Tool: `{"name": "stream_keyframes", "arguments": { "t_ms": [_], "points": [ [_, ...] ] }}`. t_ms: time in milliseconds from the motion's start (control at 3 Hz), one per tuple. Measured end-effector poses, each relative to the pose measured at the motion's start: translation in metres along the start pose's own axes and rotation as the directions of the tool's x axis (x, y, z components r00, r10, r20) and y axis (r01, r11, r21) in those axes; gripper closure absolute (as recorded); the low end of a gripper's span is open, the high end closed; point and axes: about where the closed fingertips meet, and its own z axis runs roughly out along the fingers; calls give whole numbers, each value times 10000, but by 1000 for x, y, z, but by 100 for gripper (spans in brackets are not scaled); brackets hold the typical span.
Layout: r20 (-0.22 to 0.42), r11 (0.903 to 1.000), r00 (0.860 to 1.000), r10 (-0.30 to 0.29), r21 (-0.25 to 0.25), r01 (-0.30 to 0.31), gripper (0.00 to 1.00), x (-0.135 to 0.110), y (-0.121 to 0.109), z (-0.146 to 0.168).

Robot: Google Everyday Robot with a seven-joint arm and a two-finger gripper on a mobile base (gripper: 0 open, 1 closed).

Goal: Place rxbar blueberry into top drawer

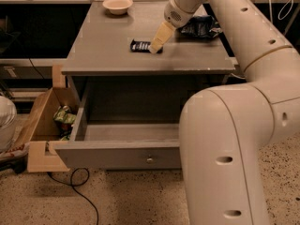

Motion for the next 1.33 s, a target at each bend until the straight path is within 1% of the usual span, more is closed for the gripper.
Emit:
{"name": "stream_keyframes", "arguments": {
  "t_ms": [333,667,1000,1333],
  "points": [
    [262,9991,9991,330,272,-337,0,-6,-14,26],
    [743,9981,9969,269,526,-309,0,-15,-23,38],
    [1007,9989,9948,149,431,-193,0,-20,-22,53],
    [1090,9999,9940,128,36,-133,0,-19,-13,71]
  ]
}}
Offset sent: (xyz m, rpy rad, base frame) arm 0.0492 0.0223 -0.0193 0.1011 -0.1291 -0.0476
